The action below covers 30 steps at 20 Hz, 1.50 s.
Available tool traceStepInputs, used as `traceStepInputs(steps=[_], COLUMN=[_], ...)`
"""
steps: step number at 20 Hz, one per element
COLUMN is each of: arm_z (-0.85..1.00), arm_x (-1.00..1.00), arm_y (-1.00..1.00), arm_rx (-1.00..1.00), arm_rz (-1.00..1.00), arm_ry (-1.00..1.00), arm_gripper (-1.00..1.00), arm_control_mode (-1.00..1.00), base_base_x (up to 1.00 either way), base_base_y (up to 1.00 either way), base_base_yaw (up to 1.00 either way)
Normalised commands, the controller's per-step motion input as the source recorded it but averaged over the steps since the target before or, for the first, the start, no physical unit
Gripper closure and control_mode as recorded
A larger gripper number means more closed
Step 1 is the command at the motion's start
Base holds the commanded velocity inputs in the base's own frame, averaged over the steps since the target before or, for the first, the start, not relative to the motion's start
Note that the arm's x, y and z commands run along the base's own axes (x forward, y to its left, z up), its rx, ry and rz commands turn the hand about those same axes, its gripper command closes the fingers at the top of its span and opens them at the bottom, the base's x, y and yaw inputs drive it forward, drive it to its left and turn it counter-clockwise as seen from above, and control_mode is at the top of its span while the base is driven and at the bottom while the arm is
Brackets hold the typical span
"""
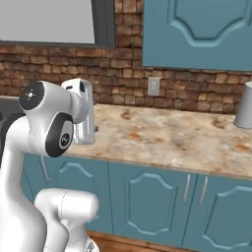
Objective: Move the cup from next to the sink to the open cabinet. Then, move the bowl with the bell pepper to the fridge to clear the area for faucet cleaning.
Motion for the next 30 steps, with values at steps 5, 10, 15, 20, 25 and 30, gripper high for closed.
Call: traceStepInputs(steps=[5,10,15,20,25,30], arm_z=[0.00,0.00,0.00,0.00,-0.06,-0.35], arm_x=[0.00,0.00,0.00,0.00,0.00,0.07], arm_y=[0.00,0.00,0.00,0.00,0.19,0.48], arm_rx=[0.00,0.00,0.00,0.00,0.00,0.00], arm_rz=[0.00,0.00,0.00,0.00,0.15,0.49], arm_ry=[0.00,0.00,0.00,0.00,0.08,0.30], arm_gripper=[-1.00,-1.00,-1.00,-1.00,-1.00,-1.00], arm_control_mode=[1.00,1.00,1.00,1.00,-1.00,-1.00], base_base_x=[0.14,0.33,0.81,0.00,0.00,0.00], base_base_y=[0.28,0.41,0.40,0.07,0.36,0.00], base_base_yaw=[0.03,-0.06,-0.05,0.01,0.13,0.00])
